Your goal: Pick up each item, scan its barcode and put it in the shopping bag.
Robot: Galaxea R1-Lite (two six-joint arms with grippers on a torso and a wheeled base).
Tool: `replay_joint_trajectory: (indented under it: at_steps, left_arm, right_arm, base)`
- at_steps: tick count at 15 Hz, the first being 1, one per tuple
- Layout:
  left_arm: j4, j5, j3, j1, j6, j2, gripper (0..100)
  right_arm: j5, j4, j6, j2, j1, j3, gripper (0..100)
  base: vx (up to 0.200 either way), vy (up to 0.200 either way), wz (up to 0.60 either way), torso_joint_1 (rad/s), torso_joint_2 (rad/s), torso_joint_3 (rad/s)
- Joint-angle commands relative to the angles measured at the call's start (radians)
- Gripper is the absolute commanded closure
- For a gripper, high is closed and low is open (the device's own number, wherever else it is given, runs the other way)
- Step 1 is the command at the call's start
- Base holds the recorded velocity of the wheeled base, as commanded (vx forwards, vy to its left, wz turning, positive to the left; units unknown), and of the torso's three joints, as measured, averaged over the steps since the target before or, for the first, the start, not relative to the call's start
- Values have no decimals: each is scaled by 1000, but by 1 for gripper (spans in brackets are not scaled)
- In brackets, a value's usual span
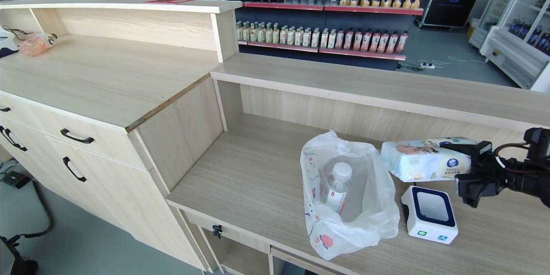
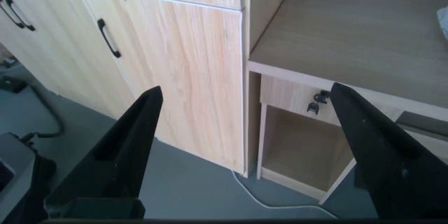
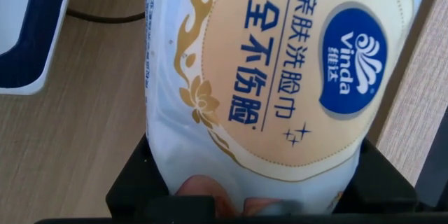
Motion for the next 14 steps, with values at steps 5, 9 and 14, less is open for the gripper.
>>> replay_joint_trajectory:
  at_steps: [5,9,14]
  left_arm:
    - [0,0,0,1,0,0,0]
    - [0,0,0,-1,0,0,0]
    - [0,0,0,-1,0,0,0]
  right_arm:
    - [1,0,-39,39,-1,-20,100]
    - [1,0,-62,48,-6,-18,100]
    - [-1,2,-59,28,-16,-20,100]
  base:
    - [0,0,0,0,0,0]
    - [0,0,0,0,0,0]
    - [0,0,0,0,0,0]
